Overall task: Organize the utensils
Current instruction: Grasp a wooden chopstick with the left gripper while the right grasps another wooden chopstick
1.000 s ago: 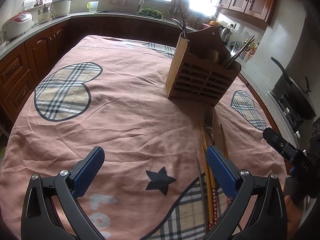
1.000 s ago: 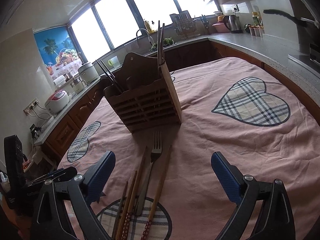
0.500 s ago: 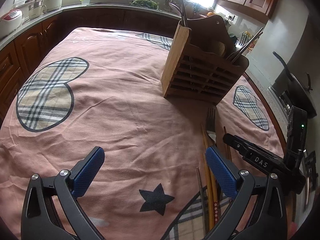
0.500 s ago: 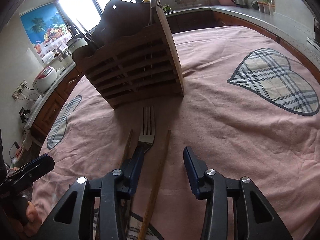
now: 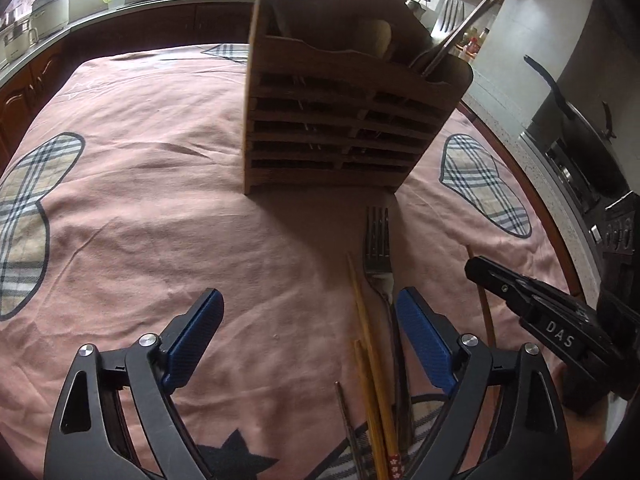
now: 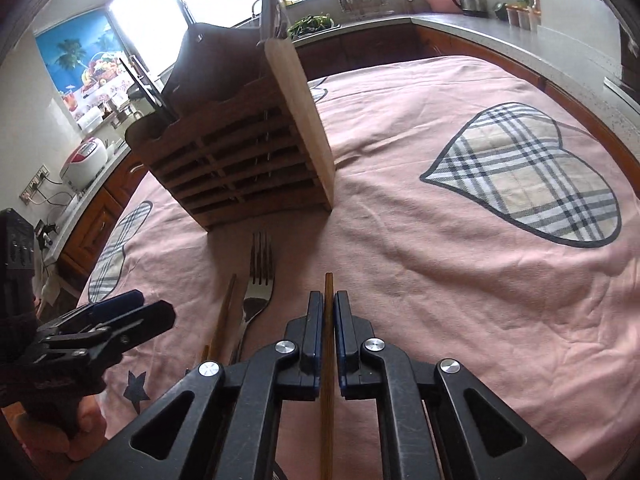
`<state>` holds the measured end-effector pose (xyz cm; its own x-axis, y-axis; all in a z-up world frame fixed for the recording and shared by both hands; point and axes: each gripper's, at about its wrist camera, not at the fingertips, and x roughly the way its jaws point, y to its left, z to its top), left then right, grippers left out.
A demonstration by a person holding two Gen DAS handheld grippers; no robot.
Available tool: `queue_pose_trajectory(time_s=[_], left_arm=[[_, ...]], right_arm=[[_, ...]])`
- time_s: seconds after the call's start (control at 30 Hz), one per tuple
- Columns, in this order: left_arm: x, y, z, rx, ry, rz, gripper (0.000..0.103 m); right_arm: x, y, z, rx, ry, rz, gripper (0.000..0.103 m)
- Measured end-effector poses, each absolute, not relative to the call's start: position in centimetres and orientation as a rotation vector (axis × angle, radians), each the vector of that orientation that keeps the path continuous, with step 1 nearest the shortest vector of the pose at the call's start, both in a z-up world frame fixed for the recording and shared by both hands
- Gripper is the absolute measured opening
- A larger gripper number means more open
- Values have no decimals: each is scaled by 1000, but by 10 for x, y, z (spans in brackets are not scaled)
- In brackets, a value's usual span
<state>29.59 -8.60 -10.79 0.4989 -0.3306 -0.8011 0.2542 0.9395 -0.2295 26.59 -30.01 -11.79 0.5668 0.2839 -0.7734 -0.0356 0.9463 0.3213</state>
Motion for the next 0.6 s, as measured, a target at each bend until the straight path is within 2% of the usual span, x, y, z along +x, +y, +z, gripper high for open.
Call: queue_pose_trajectory(time_s=[0.03, 0.1, 0.23, 0.27, 0.3, 0.33, 0.6], left_arm=[[299, -92, -111, -71, 998, -359, 78], [304, -103, -117, -45, 1025, -368, 60], [305, -118, -121, 30, 1016, -353, 42], [306, -120, -122, 46, 1009, -345, 31], [306, -122, -122, 57, 1007, -338, 15], [307, -122, -122, 60, 1012, -343, 10], [288, -103, -97, -17, 961, -383, 7]], right_arm=[[264, -305, -115, 293, 945, 186, 5], [260, -315, -111, 315, 930, 181, 5], [255, -322, -104, 336, 910, 182, 5], [254, -321, -104, 337, 907, 186, 5], [254, -322, -102, 341, 903, 191, 5], [253, -321, -102, 346, 899, 194, 5], [243, -310, -86, 353, 858, 220, 5]])
